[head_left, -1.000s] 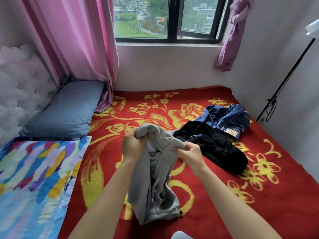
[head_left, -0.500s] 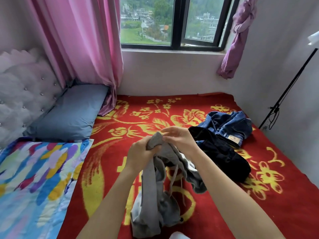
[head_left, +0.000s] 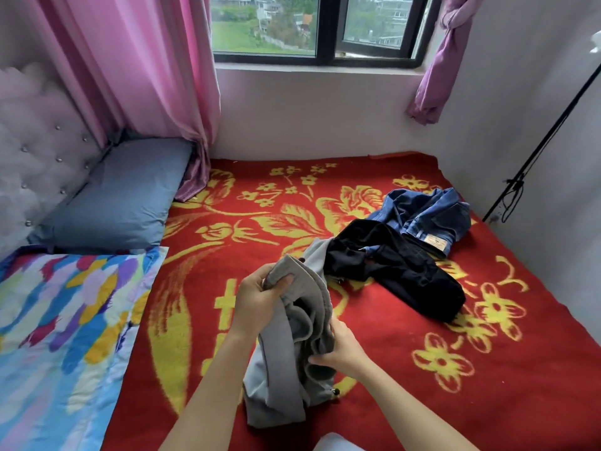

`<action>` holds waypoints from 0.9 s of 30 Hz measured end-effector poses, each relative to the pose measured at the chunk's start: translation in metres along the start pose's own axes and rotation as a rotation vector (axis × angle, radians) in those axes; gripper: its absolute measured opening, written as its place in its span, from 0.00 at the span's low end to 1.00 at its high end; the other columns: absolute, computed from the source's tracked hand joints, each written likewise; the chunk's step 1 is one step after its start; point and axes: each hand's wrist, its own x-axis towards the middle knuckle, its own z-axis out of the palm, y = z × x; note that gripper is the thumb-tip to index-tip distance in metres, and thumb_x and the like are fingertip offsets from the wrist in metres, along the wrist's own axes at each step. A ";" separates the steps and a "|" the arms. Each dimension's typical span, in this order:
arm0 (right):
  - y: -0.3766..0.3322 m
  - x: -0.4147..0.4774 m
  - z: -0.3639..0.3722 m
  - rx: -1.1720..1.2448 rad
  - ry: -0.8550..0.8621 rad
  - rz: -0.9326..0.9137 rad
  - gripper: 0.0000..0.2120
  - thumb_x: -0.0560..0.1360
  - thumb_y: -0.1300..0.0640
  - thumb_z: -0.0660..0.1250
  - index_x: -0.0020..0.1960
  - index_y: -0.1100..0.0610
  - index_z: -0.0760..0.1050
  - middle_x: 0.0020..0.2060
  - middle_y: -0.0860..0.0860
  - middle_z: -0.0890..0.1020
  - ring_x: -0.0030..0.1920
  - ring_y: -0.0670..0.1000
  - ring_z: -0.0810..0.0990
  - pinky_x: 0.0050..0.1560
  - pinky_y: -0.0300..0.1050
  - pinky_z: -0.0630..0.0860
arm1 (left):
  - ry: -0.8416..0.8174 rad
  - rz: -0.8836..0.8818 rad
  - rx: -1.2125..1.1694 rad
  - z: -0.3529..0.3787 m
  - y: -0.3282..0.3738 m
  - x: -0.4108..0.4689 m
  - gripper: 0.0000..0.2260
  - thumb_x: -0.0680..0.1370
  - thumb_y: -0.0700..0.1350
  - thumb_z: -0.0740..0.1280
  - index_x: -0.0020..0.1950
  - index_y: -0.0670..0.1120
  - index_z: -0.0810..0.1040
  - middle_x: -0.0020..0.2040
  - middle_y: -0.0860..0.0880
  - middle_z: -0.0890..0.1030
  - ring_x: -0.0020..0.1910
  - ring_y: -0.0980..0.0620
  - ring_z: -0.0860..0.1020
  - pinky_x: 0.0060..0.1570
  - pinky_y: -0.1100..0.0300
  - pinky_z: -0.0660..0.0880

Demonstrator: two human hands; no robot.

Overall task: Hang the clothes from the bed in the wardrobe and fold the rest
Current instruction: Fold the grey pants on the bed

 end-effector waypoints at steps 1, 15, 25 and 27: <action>0.004 0.002 0.005 -0.033 0.046 0.026 0.44 0.61 0.48 0.75 0.72 0.46 0.58 0.64 0.45 0.71 0.63 0.51 0.67 0.60 0.47 0.68 | -0.002 0.009 -0.031 0.001 0.003 -0.001 0.10 0.75 0.35 0.69 0.43 0.51 0.81 0.34 0.57 0.82 0.35 0.62 0.78 0.35 0.69 0.73; 0.017 0.012 -0.010 -0.127 0.519 0.218 0.17 0.73 0.55 0.68 0.61 0.53 0.71 0.54 0.51 0.76 0.57 0.55 0.73 0.51 0.48 0.66 | 0.134 0.189 -0.019 -0.016 0.036 -0.003 0.09 0.74 0.36 0.68 0.44 0.51 0.80 0.34 0.60 0.81 0.35 0.65 0.77 0.34 0.73 0.71; -0.033 0.046 -0.158 -0.296 0.733 0.069 0.11 0.76 0.65 0.58 0.56 0.59 0.74 0.53 0.58 0.79 0.54 0.60 0.77 0.44 0.47 0.70 | 0.216 0.052 -0.228 -0.016 0.044 0.011 0.11 0.74 0.38 0.69 0.40 0.54 0.84 0.36 0.56 0.83 0.37 0.60 0.80 0.36 0.67 0.76; -0.067 0.045 -0.219 -0.348 0.889 -0.081 0.11 0.75 0.64 0.60 0.57 0.60 0.75 0.52 0.59 0.79 0.53 0.61 0.77 0.43 0.49 0.69 | 0.214 0.103 -0.273 -0.009 0.068 0.021 0.12 0.74 0.39 0.69 0.40 0.57 0.84 0.38 0.56 0.84 0.39 0.60 0.81 0.37 0.67 0.76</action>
